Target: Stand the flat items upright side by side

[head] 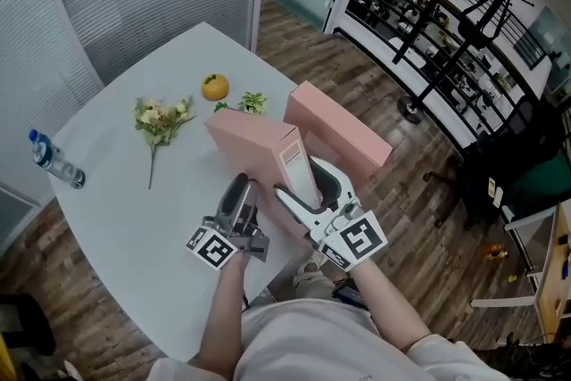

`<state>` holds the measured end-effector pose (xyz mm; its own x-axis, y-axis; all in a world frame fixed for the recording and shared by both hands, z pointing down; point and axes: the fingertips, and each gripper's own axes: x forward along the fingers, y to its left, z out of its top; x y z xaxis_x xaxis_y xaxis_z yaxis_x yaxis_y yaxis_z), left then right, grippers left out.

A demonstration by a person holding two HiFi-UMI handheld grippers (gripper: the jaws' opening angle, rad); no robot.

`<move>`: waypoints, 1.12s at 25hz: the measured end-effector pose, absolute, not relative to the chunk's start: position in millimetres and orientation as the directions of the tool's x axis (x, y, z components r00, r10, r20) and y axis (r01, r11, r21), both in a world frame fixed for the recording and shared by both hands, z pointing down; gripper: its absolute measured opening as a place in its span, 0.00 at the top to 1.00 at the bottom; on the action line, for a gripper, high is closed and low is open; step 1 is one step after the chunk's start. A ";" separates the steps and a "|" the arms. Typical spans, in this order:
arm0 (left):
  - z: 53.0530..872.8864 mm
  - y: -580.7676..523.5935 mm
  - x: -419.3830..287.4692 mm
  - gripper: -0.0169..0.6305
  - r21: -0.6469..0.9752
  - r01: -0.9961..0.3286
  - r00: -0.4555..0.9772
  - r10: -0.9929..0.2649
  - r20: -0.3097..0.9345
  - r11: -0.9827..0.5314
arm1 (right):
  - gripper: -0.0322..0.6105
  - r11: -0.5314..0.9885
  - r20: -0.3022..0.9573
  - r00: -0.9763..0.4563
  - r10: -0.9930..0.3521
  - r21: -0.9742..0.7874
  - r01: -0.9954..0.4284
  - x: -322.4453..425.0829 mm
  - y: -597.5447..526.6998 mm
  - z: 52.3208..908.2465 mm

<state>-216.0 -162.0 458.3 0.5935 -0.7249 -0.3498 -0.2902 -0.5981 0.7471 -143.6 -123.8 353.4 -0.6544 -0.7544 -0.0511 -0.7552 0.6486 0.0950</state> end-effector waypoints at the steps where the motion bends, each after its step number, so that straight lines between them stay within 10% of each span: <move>1: 460.3 -161.6 -215.4 0.67 0.746 -0.294 0.600 -0.723 -0.342 -0.597 | 0.47 0.647 -0.057 -0.653 -0.755 0.096 -0.756 -142.7 -123.1 354.0; 28: 490.2 -146.3 -196.0 0.66 0.753 -0.323 0.682 -0.693 -0.235 -0.573 | 0.47 0.605 -0.027 -0.606 -0.795 0.051 -0.795 -115.2 -94.0 384.6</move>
<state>-196.0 -146.3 490.2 0.6820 -0.6927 -0.2346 -0.3232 -0.5732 0.7530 -115.2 -94.0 384.6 -0.6063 -0.7948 -0.0273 -0.7949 0.6046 0.0508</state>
